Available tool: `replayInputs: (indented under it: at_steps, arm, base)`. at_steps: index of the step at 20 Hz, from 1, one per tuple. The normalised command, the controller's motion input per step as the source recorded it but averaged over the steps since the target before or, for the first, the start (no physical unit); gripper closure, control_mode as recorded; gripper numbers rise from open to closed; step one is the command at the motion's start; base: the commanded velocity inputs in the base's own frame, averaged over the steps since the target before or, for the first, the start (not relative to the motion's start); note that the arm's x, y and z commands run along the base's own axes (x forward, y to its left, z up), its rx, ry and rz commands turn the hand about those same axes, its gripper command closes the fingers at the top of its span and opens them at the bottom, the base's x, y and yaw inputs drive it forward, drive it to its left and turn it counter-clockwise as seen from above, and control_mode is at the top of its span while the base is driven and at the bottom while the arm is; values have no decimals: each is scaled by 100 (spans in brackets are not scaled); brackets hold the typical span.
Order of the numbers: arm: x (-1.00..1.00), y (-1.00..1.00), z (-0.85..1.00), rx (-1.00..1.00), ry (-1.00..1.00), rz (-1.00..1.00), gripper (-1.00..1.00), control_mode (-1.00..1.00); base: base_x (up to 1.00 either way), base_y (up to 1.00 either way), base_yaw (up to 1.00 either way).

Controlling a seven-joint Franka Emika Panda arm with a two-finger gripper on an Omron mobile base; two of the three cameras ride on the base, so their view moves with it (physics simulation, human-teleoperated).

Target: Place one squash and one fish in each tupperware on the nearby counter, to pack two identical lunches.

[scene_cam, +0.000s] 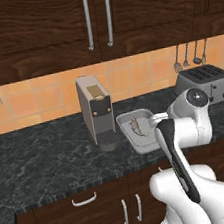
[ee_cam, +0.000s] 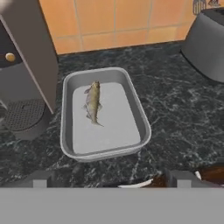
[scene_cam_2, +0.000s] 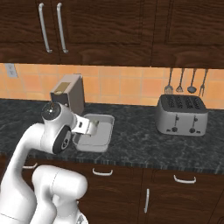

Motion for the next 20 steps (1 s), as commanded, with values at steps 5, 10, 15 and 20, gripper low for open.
replayInputs:
  at_steps: [5,10,15,20]
  arm:
    - [-60,-7,0,0,-5,12,-100,100]
    - [0,0,0,0,0,0,-100,100]
    - [0,0,0,0,0,0,-100,100]
    - [0,0,0,0,0,0,-100,100]
  base:
    - [-40,0,8]
    - [-100,-3,8]
    - [-74,-90,-20]
    - [-27,-100,-18]
